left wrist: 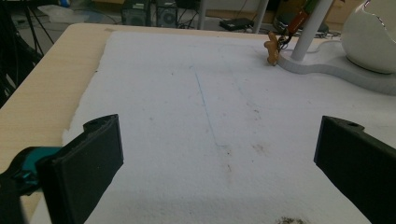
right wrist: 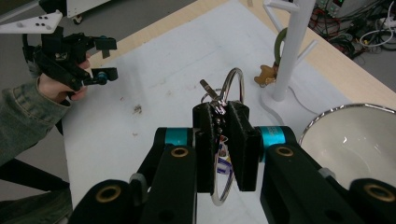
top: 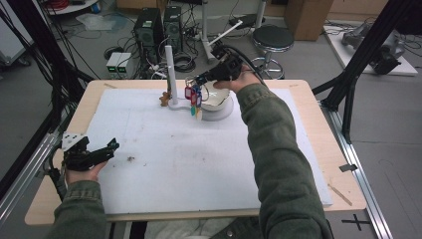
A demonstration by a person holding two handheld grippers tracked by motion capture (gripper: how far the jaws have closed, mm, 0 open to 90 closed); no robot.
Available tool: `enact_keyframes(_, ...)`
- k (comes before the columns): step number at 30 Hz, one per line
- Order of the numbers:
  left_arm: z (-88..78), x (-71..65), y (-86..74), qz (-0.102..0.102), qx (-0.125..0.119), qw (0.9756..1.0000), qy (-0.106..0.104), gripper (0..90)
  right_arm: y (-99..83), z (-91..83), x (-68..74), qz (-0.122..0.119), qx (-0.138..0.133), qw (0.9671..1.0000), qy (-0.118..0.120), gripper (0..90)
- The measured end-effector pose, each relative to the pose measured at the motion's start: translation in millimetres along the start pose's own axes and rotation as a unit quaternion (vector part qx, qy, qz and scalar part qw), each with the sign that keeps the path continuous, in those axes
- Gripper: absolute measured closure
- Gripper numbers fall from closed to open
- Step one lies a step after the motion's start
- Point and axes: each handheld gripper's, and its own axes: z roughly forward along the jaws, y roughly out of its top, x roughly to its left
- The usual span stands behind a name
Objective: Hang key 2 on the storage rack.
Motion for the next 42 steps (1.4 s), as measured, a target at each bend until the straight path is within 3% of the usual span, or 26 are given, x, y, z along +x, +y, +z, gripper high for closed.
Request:
enact_keyframes(10,-0.1,1.7,-0.2,0.000,0.001,1.0000,0.000,1.7,28.6,15.6,-3.9,-0.003,-0.007,0.9999,0.013,81.7)
enact_keyframes(22,-2.6,3.3,-1.5,0.009,0.004,0.9999,0.000,1.7,48.1,42.5,-13.3,-0.006,0.017,0.9998,0.011,81.7)
enact_keyframes(39,-3.9,5.1,-2.6,0.009,0.005,0.9999,0.002,1.7,65.1,56.4,-29.7,0.003,0.016,0.9998,0.009,81.7)
enact_keyframes(42,-5.0,6.3,-2.6,0.009,0.006,0.9999,0.002,1.7,64.3,57.8,-36.4,0.014,0.010,0.9998,0.011,81.7)
